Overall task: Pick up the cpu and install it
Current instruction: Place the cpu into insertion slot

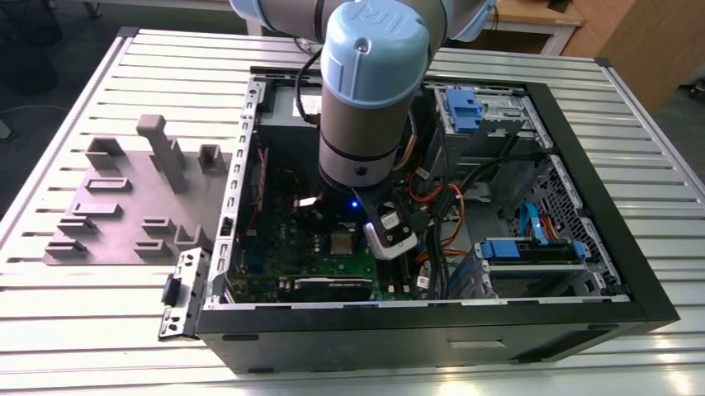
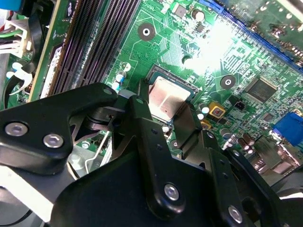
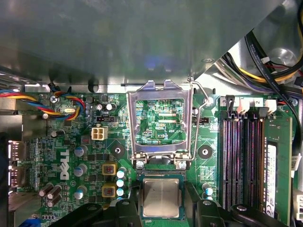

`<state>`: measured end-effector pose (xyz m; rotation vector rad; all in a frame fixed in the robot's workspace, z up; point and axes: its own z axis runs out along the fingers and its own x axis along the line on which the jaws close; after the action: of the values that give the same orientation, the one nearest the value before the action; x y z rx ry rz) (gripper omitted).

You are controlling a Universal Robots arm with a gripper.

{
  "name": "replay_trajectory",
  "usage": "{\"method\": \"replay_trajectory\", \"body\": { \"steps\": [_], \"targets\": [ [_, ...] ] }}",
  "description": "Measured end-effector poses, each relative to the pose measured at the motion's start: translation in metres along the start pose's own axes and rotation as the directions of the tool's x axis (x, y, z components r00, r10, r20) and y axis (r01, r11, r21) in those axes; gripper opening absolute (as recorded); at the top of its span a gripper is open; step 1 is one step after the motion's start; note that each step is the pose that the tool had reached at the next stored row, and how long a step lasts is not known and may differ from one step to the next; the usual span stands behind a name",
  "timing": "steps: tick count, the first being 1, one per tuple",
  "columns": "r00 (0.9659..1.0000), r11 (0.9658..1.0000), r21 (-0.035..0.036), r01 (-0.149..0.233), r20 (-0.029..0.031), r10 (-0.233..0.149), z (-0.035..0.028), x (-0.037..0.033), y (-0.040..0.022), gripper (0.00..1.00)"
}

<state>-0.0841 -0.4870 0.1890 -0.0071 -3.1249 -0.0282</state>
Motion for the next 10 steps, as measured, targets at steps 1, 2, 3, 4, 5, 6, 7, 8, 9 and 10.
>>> {"method": "replay_trajectory", "body": {
  "steps": [1, 2, 3, 4, 5, 6, 7, 8, 9, 10],
  "targets": [
    [1.0, 1.0, 0.0, 0.0, 0.0, 0.0, 0.0, 0.0, 0.0, 0.45],
    [1.0, 1.0, 0.0, 0.0, 0.0, 0.0, 0.0001, 0.0, 0.0, 0.45],
    [1.0, 1.0, 0.0, 0.0, 0.0, 0.0, 0.0001, 0.0, 0.0, 0.45],
    [1.0, 1.0, 0.0, 0.0, 0.0, 0.0, 0.0001, 0.0, 0.0, 0.45],
    [1.0, 1.0, -0.0004, 0.0, 0.0002, 0.0, 0.0003, 0.0, 0.0001, 0.45],
    [1.0, 1.0, -0.0007, 0.0, 0.0004, 0.0, 0.0005, -0.0001, 0.0001, 0.46],
    [1.0, 1.0, -0.0005, 0.0, 0.0003, 0.0, 0.0004, -0.0001, 0.0001, 0.53],
    [1.0, 1.0, -0.0004, 0.0, 0.0003, 0.0, 0.0004, -0.0001, 0.0001, 0.53],
    [1.0, 1.0, -0.0003, 0.0, 0.0002, 0.0, 0.0004, 0.0, 0.0001, 0.53],
    [1.0, 1.0, 0.0002, 0.0, 0.0, 0.0, 0.0002, 0.0, 0.0, 0.53]
  ]
}}
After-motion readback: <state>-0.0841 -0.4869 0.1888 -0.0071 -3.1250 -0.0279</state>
